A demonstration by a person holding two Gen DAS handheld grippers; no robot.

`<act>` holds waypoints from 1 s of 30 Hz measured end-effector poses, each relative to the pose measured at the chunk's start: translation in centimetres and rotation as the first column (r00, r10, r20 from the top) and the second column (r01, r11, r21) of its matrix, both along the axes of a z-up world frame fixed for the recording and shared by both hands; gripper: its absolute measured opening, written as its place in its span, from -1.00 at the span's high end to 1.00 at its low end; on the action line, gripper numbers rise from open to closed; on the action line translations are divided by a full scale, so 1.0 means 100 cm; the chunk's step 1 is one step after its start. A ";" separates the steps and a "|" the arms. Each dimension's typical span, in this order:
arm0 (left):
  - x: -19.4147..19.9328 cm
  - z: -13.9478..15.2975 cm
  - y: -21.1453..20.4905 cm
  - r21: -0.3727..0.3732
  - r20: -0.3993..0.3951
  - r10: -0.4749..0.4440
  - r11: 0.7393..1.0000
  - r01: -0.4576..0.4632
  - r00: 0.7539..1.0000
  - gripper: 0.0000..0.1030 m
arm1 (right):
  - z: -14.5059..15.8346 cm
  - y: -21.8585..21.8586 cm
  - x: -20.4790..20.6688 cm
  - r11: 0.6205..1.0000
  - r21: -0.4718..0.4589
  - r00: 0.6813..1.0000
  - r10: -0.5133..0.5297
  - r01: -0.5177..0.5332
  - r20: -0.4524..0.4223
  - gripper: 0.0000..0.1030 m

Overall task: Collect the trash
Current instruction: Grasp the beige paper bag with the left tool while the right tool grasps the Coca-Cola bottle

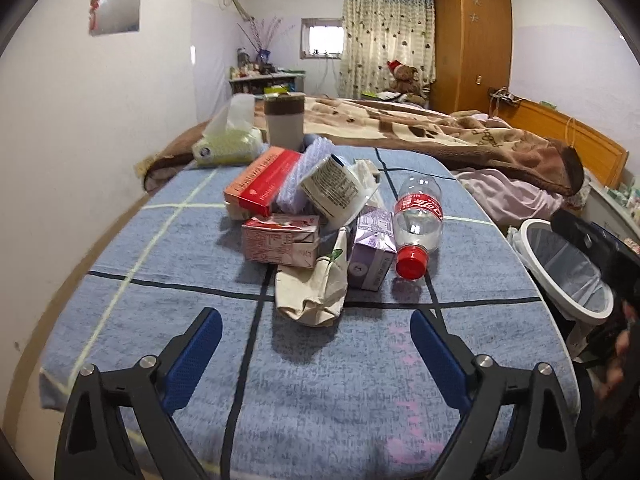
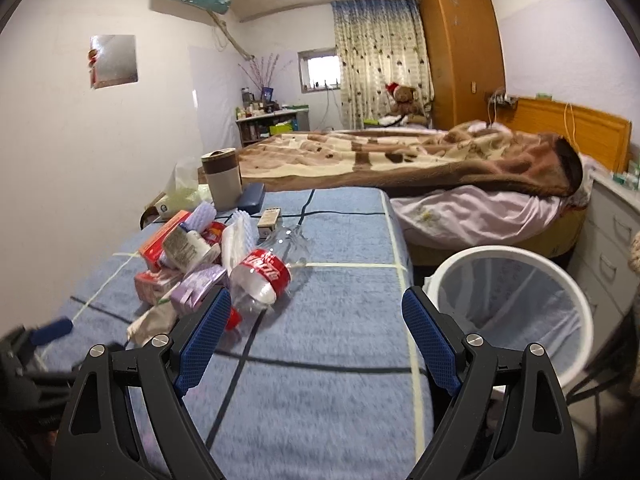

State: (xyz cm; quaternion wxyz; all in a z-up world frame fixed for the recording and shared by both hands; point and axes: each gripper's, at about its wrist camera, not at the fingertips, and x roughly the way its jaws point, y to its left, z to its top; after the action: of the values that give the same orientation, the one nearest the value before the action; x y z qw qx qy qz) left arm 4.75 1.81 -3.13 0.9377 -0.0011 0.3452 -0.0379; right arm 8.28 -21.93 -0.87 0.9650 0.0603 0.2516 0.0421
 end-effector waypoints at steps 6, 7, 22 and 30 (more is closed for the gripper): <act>0.026 -0.010 0.007 -0.017 -0.044 -0.004 1.000 0.004 0.999 -0.86 | -0.009 0.013 0.040 0.997 0.044 0.997 0.065 -0.063 -0.045 -0.73; 0.030 -0.012 0.008 -0.018 -0.054 -0.003 1.000 0.002 0.999 -0.86 | -0.012 0.016 0.048 0.996 0.050 0.994 0.077 -0.073 -0.071 -0.73; 0.087 -0.048 0.024 -0.043 -0.190 -0.016 0.999 0.008 0.982 -0.66 | -0.047 0.036 0.125 0.992 0.113 0.959 0.080 -0.051 -0.273 -0.73; 0.104 -0.053 0.020 -0.058 -0.226 -0.025 0.998 0.013 0.974 -0.66 | -0.048 0.049 0.138 0.995 0.081 0.948 0.077 -0.054 -0.308 -0.72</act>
State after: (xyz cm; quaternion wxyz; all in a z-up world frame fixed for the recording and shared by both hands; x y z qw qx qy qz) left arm 15.17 3.83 -8.46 0.8914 -0.0283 0.4488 -0.0560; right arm 22.05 -17.00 -5.71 0.9087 0.0921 0.4007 0.0731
